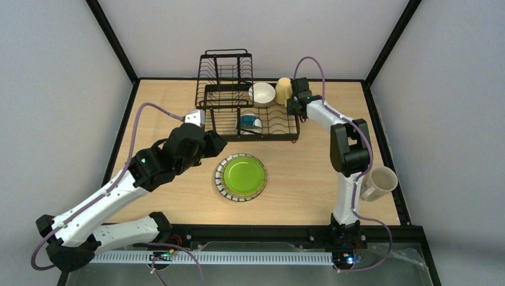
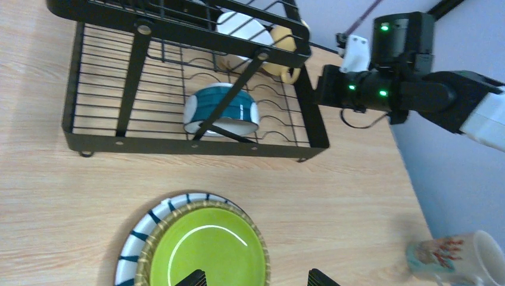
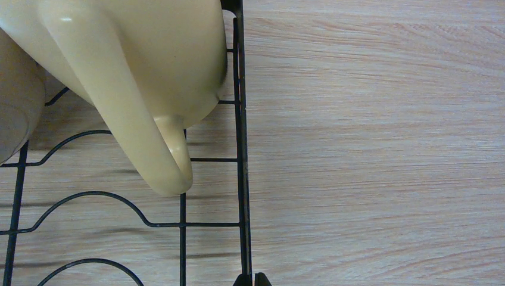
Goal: Load the mixed dishes into the dish rack
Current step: Move the dish rack to the center of the board.
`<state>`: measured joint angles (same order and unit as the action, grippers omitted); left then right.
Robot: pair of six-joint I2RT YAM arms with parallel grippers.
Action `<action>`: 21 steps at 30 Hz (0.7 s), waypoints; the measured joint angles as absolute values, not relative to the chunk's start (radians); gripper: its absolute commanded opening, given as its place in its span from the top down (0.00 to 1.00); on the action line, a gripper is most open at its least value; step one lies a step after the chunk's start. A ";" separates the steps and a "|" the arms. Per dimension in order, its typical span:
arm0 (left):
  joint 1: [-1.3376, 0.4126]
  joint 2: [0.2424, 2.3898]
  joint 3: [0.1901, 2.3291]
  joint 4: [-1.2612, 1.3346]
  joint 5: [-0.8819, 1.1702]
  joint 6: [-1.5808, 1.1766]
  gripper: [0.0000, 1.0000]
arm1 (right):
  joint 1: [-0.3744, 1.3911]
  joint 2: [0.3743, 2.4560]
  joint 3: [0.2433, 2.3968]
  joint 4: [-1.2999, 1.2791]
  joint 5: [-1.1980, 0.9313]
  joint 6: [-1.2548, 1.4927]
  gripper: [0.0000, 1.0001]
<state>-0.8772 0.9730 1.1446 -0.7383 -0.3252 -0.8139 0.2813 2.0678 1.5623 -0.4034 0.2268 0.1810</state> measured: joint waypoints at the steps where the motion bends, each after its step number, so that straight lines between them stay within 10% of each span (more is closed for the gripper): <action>1: -0.868 0.980 1.139 -0.731 -0.328 -0.809 0.01 | 0.281 2.068 1.562 -0.403 0.224 0.182 1.00; 21: -0.553 1.275 1.150 -0.541 -0.250 -0.626 0.01 | 0.275 1.975 1.415 -0.327 0.161 0.234 1.00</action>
<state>-0.5533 1.2751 1.1500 -0.5411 -0.2504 -0.6262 0.2752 1.9751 1.4155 -0.3271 0.1612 0.2337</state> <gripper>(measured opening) 0.989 0.007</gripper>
